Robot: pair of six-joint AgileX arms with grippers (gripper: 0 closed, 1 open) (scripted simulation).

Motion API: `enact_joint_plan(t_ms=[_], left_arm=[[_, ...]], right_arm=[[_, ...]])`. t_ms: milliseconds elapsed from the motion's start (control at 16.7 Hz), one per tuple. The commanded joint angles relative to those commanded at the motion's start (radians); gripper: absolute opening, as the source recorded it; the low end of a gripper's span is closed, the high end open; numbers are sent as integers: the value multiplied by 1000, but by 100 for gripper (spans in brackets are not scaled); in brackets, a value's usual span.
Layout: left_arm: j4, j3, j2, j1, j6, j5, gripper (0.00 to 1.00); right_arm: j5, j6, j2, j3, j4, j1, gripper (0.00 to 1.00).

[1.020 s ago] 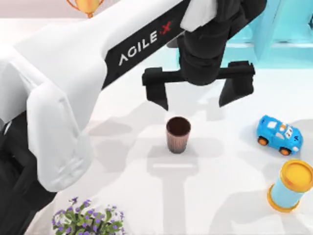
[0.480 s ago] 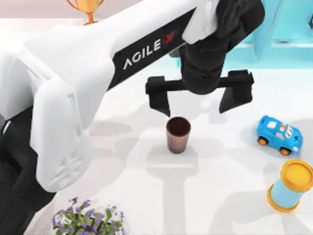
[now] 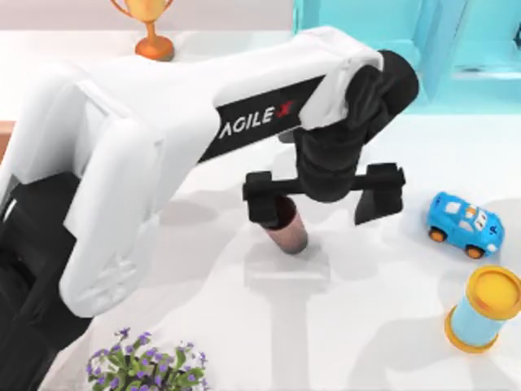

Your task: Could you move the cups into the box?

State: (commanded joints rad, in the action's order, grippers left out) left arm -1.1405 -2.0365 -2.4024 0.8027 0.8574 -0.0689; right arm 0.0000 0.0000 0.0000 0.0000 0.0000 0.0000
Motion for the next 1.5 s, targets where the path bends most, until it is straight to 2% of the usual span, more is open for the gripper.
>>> enact_joint_plan(t_ms=[180, 960, 1500], left_arm=[[0, 0, 0, 0, 0, 0, 100], [0, 0, 0, 0, 0, 0, 2], [-1, 0, 0, 4, -1, 0, 0]], right_arm=[[0, 0, 0, 0, 0, 0, 100], [0, 0, 0, 0, 0, 0, 100], [0, 0, 0, 0, 0, 0, 100]])
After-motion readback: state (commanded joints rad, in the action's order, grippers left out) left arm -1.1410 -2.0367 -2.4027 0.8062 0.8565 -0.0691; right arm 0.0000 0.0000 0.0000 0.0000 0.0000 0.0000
